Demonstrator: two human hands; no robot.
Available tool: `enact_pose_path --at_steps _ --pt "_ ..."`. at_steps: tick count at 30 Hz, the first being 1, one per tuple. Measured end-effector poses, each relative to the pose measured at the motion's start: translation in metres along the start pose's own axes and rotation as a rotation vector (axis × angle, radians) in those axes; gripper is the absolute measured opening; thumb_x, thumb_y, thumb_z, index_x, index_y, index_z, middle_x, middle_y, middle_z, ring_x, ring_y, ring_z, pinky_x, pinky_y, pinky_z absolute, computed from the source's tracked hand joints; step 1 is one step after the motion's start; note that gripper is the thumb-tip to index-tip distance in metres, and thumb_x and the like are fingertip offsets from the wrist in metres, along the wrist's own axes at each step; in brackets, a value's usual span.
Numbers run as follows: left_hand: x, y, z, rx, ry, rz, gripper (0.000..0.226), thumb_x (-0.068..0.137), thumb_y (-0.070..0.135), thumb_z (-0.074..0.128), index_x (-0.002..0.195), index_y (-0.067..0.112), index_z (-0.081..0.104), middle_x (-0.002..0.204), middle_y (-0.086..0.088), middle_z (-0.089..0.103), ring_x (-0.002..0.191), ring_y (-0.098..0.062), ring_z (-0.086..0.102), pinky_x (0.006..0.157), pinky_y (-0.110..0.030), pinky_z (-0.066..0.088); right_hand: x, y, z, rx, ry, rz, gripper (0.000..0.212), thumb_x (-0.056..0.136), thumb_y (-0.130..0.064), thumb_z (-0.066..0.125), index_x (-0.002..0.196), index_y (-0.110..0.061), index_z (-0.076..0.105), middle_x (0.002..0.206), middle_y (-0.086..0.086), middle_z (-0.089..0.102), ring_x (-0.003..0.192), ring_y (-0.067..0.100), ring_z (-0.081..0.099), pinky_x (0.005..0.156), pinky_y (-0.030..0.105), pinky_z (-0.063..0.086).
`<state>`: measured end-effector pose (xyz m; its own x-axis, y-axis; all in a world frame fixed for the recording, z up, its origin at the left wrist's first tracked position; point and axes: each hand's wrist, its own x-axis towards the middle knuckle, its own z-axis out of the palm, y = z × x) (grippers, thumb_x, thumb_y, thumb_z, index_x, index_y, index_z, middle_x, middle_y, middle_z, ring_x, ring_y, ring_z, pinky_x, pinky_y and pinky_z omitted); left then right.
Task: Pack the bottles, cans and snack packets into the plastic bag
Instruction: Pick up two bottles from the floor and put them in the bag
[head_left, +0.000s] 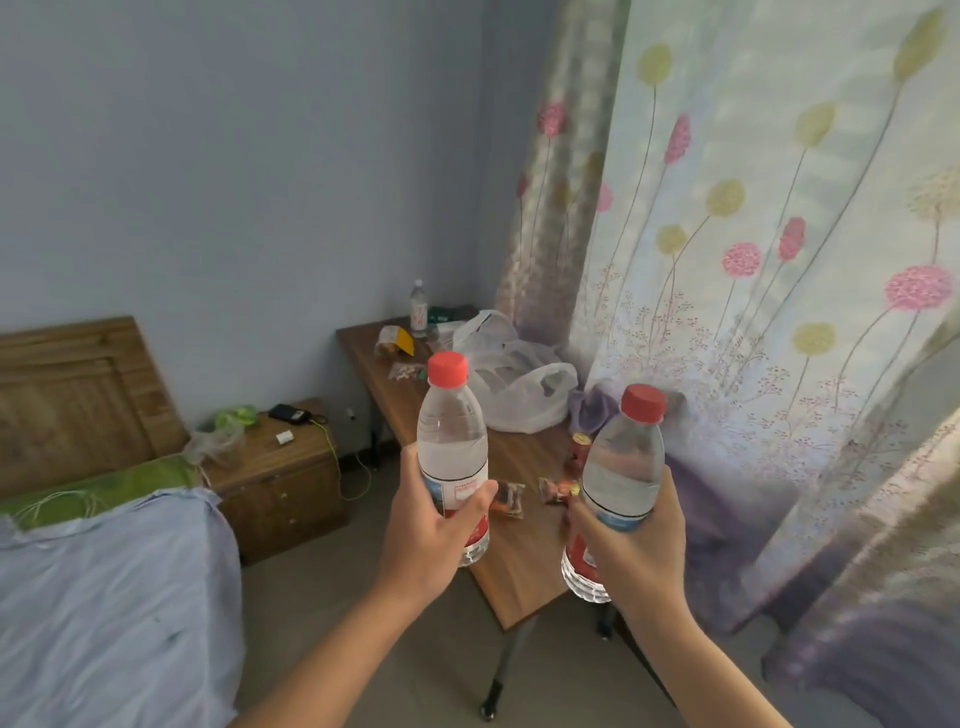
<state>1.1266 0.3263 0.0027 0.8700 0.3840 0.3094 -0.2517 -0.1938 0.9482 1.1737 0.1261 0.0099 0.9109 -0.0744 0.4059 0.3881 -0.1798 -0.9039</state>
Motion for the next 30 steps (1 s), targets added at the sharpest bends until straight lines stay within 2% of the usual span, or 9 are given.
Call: enact_pose_path --at_steps 6,9,14,17,19,21,23,27,30 --pt "0.07 -0.039 -0.031 0.026 0.002 -0.037 0.074 0.073 0.051 0.078 0.137 0.035 0.043 0.124 0.019 0.062 0.118 0.002 0.06 0.087 -0.012 0.053 0.051 0.027 0.082 0.054 -0.033 -0.016 0.068 0.071 -0.007 0.088 0.106 -0.054 0.053 0.099 -0.022 0.066 0.095 0.002 0.068 0.068 0.014 0.055" --pt "0.118 -0.059 -0.043 0.047 -0.02 -0.054 0.069 0.075 0.05 0.078 0.134 0.042 0.043 0.118 0.03 0.061 0.118 0.004 0.059 0.085 -0.01 0.051 0.085 0.046 0.118 0.071 -0.008 -0.014 0.066 0.072 -0.006 0.086 0.108 -0.051 0.054 0.1 -0.017 0.067 0.095 0.009 0.069 0.074 0.021 0.057" --pt "0.204 -0.082 -0.059 0.095 -0.037 -0.063 0.068 0.076 0.058 0.082 0.13 0.055 0.041 0.118 0.036 0.058 0.119 0.008 0.057 0.081 -0.005 0.049 0.148 0.065 0.175 0.088 0.019 0.011 0.062 0.076 -0.012 0.087 0.109 -0.053 0.053 0.104 -0.019 0.067 0.101 0.006 0.068 0.076 0.016 0.056" --pt "0.246 -0.094 -0.062 0.105 -0.044 -0.048 0.066 0.075 0.057 0.082 0.121 0.072 0.038 0.119 0.041 0.055 0.118 0.014 0.055 0.08 -0.003 0.047 0.179 0.072 0.199 0.093 0.015 0.042 0.058 0.076 -0.022 0.088 0.112 -0.05 0.053 0.11 -0.013 0.067 0.105 0.008 0.068 0.082 0.022 0.057" --pt "0.267 -0.103 -0.062 0.082 -0.056 -0.057 0.067 0.078 0.053 0.082 0.12 0.077 0.035 0.12 0.045 0.053 0.118 0.017 0.053 0.079 -0.002 0.047 0.195 0.077 0.21 0.082 0.019 0.07 0.056 0.076 -0.023 0.089 0.117 -0.042 0.055 0.111 -0.009 0.068 0.104 0.01 0.069 0.084 0.027 0.057" --pt "0.288 -0.111 -0.061 0.067 -0.073 -0.057 0.068 0.077 0.053 0.08 0.119 0.08 0.033 0.119 0.047 0.052 0.118 0.019 0.052 0.078 -0.002 0.047 0.211 0.08 0.219 0.061 0.041 0.073 0.056 0.075 -0.018 0.089 0.118 -0.033 0.057 0.105 -0.012 0.067 0.1 0.01 0.069 0.081 0.028 0.057" --pt "0.311 -0.118 -0.059 0.053 -0.091 -0.061 0.07 0.076 0.053 0.079 0.117 0.083 0.031 0.118 0.05 0.05 0.117 0.022 0.051 0.076 0.0 0.046 0.227 0.084 0.228 0.041 0.052 0.073 0.053 0.075 -0.012 0.089 0.113 -0.032 0.058 0.099 -0.014 0.067 0.093 0.01 0.069 0.075 0.027 0.056" --pt "0.357 -0.136 -0.056 0.048 -0.14 -0.04 0.073 0.076 0.052 0.078 0.118 0.085 0.028 0.117 0.054 0.047 0.117 0.025 0.048 0.078 0.0 0.045 0.256 0.099 0.248 0.018 0.097 0.09 0.047 0.074 -0.007 0.088 0.106 -0.028 0.06 0.092 -0.002 0.07 0.087 0.019 0.071 0.074 0.036 0.059" --pt "0.392 -0.155 -0.058 0.028 -0.191 -0.009 0.074 0.078 0.048 0.079 0.119 0.085 0.029 0.119 0.052 0.049 0.117 0.024 0.05 0.079 0.0 0.045 0.275 0.11 0.265 -0.026 0.165 0.099 0.042 0.073 -0.006 0.088 0.1 -0.025 0.062 0.086 -0.002 0.071 0.082 0.016 0.071 0.068 0.025 0.057"
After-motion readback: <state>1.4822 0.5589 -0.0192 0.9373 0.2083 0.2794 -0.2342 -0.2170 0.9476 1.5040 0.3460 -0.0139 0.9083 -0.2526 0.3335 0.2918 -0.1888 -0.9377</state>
